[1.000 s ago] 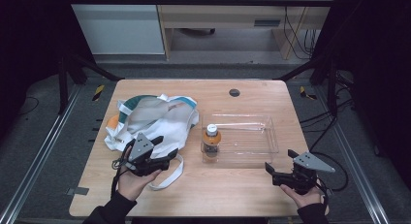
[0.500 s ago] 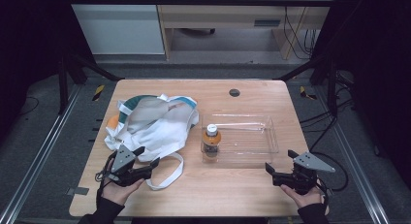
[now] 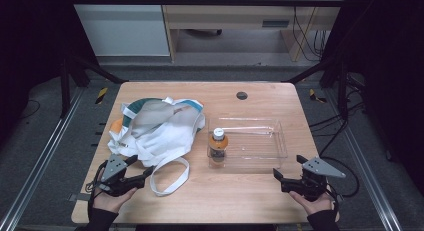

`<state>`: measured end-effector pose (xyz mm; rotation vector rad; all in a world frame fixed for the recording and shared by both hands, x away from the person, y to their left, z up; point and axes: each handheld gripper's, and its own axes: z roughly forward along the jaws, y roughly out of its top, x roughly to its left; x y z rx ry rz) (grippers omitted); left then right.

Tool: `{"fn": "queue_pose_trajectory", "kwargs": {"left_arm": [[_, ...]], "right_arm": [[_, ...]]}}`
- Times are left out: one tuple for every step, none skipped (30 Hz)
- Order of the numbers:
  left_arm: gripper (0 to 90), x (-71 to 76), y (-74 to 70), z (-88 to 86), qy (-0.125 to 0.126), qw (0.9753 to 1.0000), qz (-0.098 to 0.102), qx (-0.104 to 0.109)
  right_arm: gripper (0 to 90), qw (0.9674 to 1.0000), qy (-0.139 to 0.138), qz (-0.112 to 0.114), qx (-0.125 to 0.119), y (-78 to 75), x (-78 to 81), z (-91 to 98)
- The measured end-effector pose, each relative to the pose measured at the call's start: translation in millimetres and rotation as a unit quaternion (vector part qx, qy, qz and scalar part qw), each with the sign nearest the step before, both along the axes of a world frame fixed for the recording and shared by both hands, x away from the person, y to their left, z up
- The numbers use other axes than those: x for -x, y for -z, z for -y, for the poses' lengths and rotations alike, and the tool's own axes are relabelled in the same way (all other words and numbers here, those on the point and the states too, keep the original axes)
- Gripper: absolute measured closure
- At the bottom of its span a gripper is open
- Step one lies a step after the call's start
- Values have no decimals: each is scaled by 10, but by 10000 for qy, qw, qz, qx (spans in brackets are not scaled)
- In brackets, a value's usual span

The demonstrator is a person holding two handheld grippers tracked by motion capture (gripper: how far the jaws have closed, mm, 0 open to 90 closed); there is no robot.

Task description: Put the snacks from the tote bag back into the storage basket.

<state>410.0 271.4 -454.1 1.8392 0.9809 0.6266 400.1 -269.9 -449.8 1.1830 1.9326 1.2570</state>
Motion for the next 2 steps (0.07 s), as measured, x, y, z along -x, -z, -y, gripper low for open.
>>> {"fn": "queue_pose_trajectory", "kwargs": {"left_arm": [[292, 4, 3, -12, -18, 10000, -5, 11], [292, 4, 6, -25, -32, 10000, -1, 14]], "right_arm": [[43, 10000, -2, -4, -1, 0, 0, -1], [43, 10000, -3, -10, -1, 0, 0, -3]]}}
